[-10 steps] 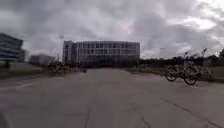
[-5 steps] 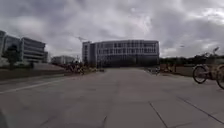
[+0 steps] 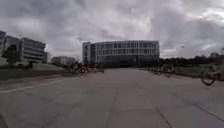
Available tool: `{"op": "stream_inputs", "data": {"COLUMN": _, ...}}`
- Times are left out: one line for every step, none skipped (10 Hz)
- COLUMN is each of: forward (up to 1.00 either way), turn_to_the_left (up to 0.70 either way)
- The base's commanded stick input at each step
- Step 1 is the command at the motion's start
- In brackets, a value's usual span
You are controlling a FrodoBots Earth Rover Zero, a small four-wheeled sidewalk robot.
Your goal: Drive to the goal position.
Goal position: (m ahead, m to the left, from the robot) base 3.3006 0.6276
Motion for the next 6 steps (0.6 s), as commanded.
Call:
{"op": "stream_inputs", "data": {"forward": 0.7, "turn_to_the_left": -0.35}}
{"op": "stream_inputs", "data": {"forward": 0.7, "turn_to_the_left": -0.35}}
{"op": "stream_inputs", "data": {"forward": 0.7, "turn_to_the_left": -0.35}}
{"op": "stream_inputs", "data": {"forward": 0.7, "turn_to_the_left": -0.35}}
{"op": "stream_inputs", "data": {"forward": 0.7, "turn_to_the_left": -0.25}}
{"op": "stream_inputs", "data": {"forward": 0.7, "turn_to_the_left": 0.0}}
